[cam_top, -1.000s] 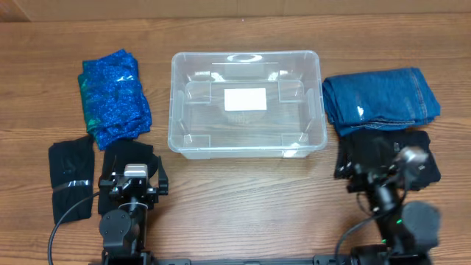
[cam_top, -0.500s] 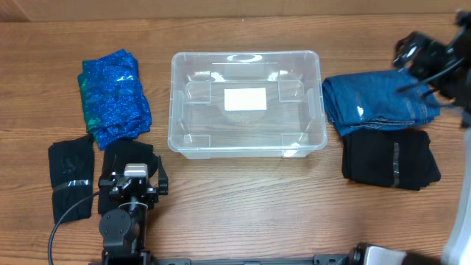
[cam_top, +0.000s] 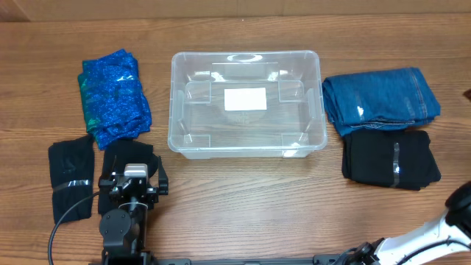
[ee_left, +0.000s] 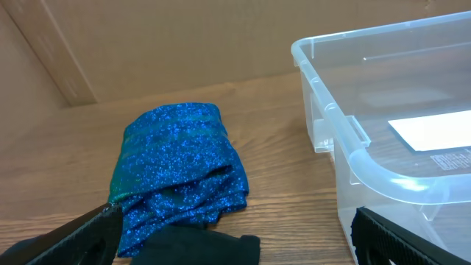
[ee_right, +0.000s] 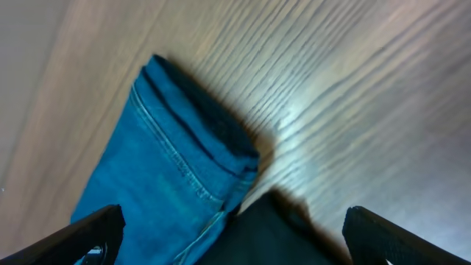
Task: Pack container
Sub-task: 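Reach right gripper to the folded blue jeans and grasp and lift them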
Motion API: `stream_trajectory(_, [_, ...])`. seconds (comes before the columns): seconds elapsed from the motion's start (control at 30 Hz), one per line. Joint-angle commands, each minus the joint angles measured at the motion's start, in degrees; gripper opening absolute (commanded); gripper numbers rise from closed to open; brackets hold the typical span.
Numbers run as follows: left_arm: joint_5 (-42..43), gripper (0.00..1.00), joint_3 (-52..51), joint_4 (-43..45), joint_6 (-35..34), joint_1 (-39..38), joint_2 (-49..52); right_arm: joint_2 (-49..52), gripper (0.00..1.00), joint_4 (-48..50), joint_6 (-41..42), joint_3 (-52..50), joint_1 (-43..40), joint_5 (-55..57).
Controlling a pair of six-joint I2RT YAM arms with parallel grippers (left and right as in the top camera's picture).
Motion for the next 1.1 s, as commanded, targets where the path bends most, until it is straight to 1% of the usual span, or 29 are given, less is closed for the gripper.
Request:
stream_trajectory(0.0, [-0.31,1.00,-0.20,0.20,-0.02,-0.37,-0.15,5.62,1.00,0.66,-7.74,1.25,2.82,-4.61])
stream_trajectory(0.13, [-0.31,1.00,-0.20,0.20,-0.02,-0.37,-0.17,11.02,1.00,1.73,-9.88,1.25,5.16,-1.62])
stream_trajectory(0.37, [-0.33,1.00,-0.20,0.20,-0.02,-0.37,-0.15,14.80,1.00,3.76,-11.26,0.87,8.48,-1.66])
stream_trajectory(0.4, [-0.31,1.00,-0.20,0.20,-0.02,-0.37,-0.15,15.13,0.93,3.85,-11.26,0.87,9.01,-1.62])
stream_trajectory(0.47, [-0.31,1.00,-0.20,0.20,-0.02,-0.37,-0.15,16.04,0.73,3.93,-11.21,0.87,9.97,-1.62])
stream_trajectory(0.5, [-0.31,1.00,-0.20,0.20,-0.02,-0.37,-0.15,16.48,0.59,3.93,-11.19,0.87,10.29,-1.62])
stream_trajectory(0.53, [-0.31,1.00,-0.20,0.20,-0.02,-0.37,-0.15,16.90,0.50,3.76,-11.17,0.87,10.54,-1.62])
stream_trajectory(0.57, [-0.33,1.00,-0.20,0.20,-0.02,-0.37,-0.15,17.09,0.33,3.34,-11.19,0.87,10.67,-1.60])
stream_trajectory(0.6, [-0.33,1.00,-0.20,0.20,-0.02,-0.37,-0.17,17.09,0.22,3.08,-11.17,0.90,10.67,-1.62])
stream_trajectory(0.63, [-0.33,1.00,-0.20,0.20,-0.02,-0.37,-0.15,16.87,0.15,2.51,-10.78,1.09,10.64,-1.62])
stream_trajectory(0.7, [-0.31,1.00,-0.20,0.20,-0.02,-0.37,-0.15,15.93,0.06,0.26,-8.96,2.40,10.54,-1.68])
stream_trajectory(0.73, [-0.31,1.00,-0.20,0.20,-0.02,-0.37,-0.15,15.15,0.04,-0.90,-8.22,3.39,10.54,-1.66])
stream_trajectory(0.8, [-0.33,1.00,-0.20,0.20,-0.02,-0.37,-0.15,13.29,0.04,-2.82,-7.98,5.29,10.54,-2.60])
stream_trajectory(0.93, [-0.31,1.00,-0.20,0.20,-0.02,-0.37,-0.15,7.56,0.04,-5.09,-7.85,9.18,10.67,-11.28])
stream_trajectory(1.07, [-0.31,1.00,-0.20,0.20,-0.02,-0.37,-0.17,0.76,0.04,-5.70,-3.23,12.04,10.67,-13.14])
